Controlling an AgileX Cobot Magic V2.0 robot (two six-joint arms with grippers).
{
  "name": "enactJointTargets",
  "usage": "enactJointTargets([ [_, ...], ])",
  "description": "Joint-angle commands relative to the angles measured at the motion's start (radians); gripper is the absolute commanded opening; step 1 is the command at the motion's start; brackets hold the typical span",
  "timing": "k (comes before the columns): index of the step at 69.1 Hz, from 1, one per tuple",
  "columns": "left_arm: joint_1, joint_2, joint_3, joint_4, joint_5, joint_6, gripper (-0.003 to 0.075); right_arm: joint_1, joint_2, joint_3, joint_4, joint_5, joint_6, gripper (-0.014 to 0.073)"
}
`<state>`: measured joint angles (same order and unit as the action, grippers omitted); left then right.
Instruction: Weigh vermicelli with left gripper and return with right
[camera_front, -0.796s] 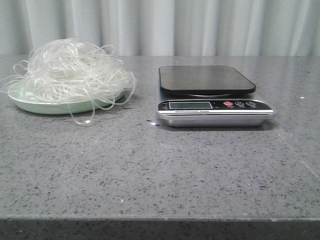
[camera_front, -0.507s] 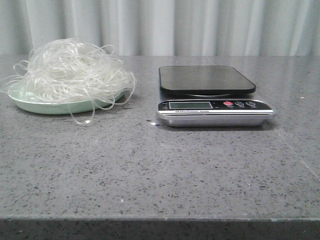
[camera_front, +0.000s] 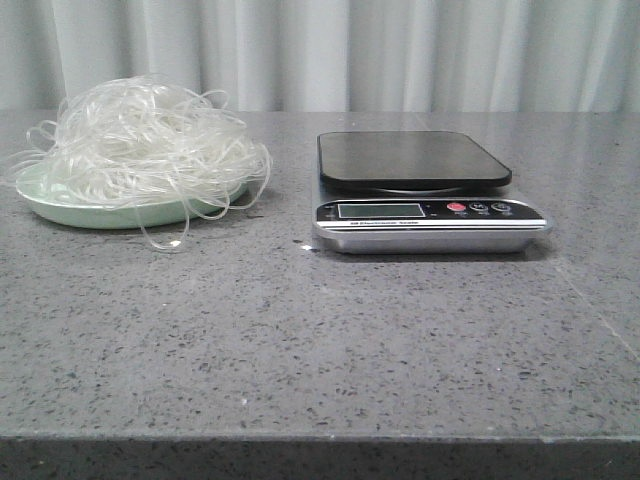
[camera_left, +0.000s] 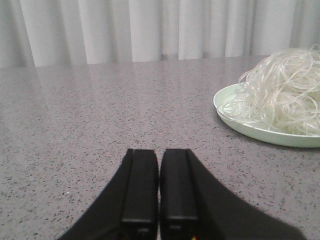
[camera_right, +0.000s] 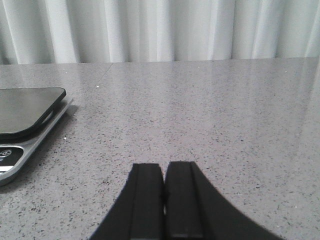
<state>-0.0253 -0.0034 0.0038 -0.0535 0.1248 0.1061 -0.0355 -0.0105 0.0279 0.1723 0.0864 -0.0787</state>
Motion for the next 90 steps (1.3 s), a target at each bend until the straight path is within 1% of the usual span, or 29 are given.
enactJointTargets([
  [1, 0.001, -0.020, 0.007, -0.002, -0.074, -0.010, 0.0137, -0.007, -0.017, -0.008, -0.002, -0.086, 0.002, 0.0151],
  [15, 0.001, -0.020, 0.007, -0.002, -0.082, -0.010, 0.0137, -0.007, -0.017, -0.008, -0.002, -0.086, 0.002, 0.0151],
  [34, 0.001, -0.020, 0.007, -0.002, -0.138, -0.010, 0.0137, -0.007, -0.017, -0.008, -0.002, -0.086, 0.002, 0.0151],
  [42, 0.001, -0.020, 0.007, -0.004, -0.189, -0.010, 0.0137, -0.007, -0.017, -0.008, -0.002, -0.086, 0.002, 0.0151],
  [48, 0.001, -0.020, 0.007, -0.004, -0.274, -0.010, 0.0137, -0.007, -0.017, -0.008, -0.002, -0.086, 0.002, 0.0151],
  [51, 0.001, -0.020, 0.002, -0.013, -0.348, -0.010, 0.0137, -0.007, -0.017, -0.008, -0.002, -0.086, 0.002, 0.0151],
  [56, 0.001, -0.020, -0.024, -0.036, -0.377, -0.010, 0.0137, -0.007, -0.017, -0.008, -0.002, -0.086, 0.002, 0.0151],
  [62, 0.001, -0.016, -0.103, -0.047, -0.354, -0.010, 0.0137, -0.007, -0.017, -0.008, -0.002, -0.086, 0.002, 0.0151],
  [63, 0.001, -0.011, -0.149, -0.047, -0.334, -0.010, 0.0137, -0.007, -0.017, -0.008, -0.002, -0.086, 0.002, 0.0151],
  [66, 0.001, -0.005, -0.190, -0.047, -0.310, -0.010, 0.0137, -0.007, -0.017, -0.008, -0.002, -0.086, 0.002, 0.0151],
  [67, 0.001, 0.007, -0.235, -0.047, -0.293, -0.010, 0.0137, -0.007, -0.017, -0.008, -0.002, -0.086, 0.002, 0.0151],
  [68, 0.001, 0.007, -0.235, -0.047, -0.293, -0.010, 0.0137, -0.007, -0.017, -0.008, -0.002, -0.086, 0.002, 0.0151],
  [69, 0.001, 0.017, -0.282, -0.047, -0.271, -0.010, 0.0137, -0.007, -0.017, -0.008, -0.002, -0.086, 0.002, 0.0151],
  [70, 0.001, 0.021, -0.282, -0.047, -0.271, -0.010, 0.0137, -0.007, -0.017, -0.008, -0.002, -0.086, 0.002, 0.0151],
  [71, 0.001, 0.032, -0.331, -0.047, -0.251, -0.010, 0.0137, -0.007, -0.017, -0.008, -0.002, -0.086, 0.002, 0.0151],
  [72, 0.001, 0.037, -0.344, -0.047, -0.246, -0.010, 0.0137, -0.007, -0.017, -0.008, -0.002, -0.086, 0.002, 0.0151],
  [73, 0.001, 0.056, -0.393, -0.047, -0.226, -0.010, 0.0137, -0.007, -0.017, -0.008, -0.002, -0.086, 0.002, 0.0151],
  [74, 0.001, 0.056, -0.381, -0.047, -0.231, -0.010, 0.0137, -0.007, -0.017, -0.008, -0.002, -0.086, 0.002, 0.0151],
  [75, 0.001, 0.078, -0.444, -0.047, -0.211, -0.010, 0.0137, -0.007, -0.017, -0.008, -0.002, -0.086, 0.002, 0.0151],
  [76, 0.001, 0.084, -0.444, -0.047, -0.205, -0.010, 0.0137, -0.007, -0.017, -0.008, -0.002, -0.086, 0.002, 0.0151],
  [77, 0.001, 0.103, -0.494, -0.047, -0.185, -0.010, 0.0137, -0.007, -0.017, -0.008, -0.002, -0.086, 0.002, 0.0151],
  [78, 0.001, 0.109, -0.507, -0.047, -0.185, -0.010, 0.0137, -0.007, -0.017, -0.008, -0.002, -0.086, 0.002, 0.0151],
  [81, 0.001, 0.164, -0.593, -0.047, -0.125, -0.010, 0.0137, -0.007, -0.017, -0.008, -0.002, -0.092, 0.002, 0.0151],
  [82, 0.001, 0.164, -0.593, -0.047, -0.125, -0.010, 0.0137, -0.007, -0.017, -0.008, -0.002, -0.092, 0.002, 0.0151],
  [83, 0.001, 0.185, -0.642, -0.047, -0.097, -0.010, 0.0137, -0.007, -0.017, -0.008, -0.002, -0.093, 0.002, 0.0151],
  [86, 0.001, 0.221, -0.701, -0.052, -0.058, -0.010, 0.0137, -0.007, -0.017, -0.008, -0.002, -0.093, 0.002, 0.0151],
  [87, 0.001, 0.249, -0.747, -0.051, -0.035, -0.010, 0.0137, -0.007, -0.017, -0.008, -0.002, -0.093, 0.002, 0.0151],
  [88, 0.001, 0.256, -0.747, -0.052, -0.027, -0.010, 0.0137, -0.007, -0.017, -0.008, -0.002, -0.093, 0.002, 0.0151],
  [90, 0.001, 0.284, -0.801, -0.052, 0.005, -0.010, 0.0137, -0.007, -0.017, -0.008, -0.002, -0.093, 0.002, 0.0151],
])
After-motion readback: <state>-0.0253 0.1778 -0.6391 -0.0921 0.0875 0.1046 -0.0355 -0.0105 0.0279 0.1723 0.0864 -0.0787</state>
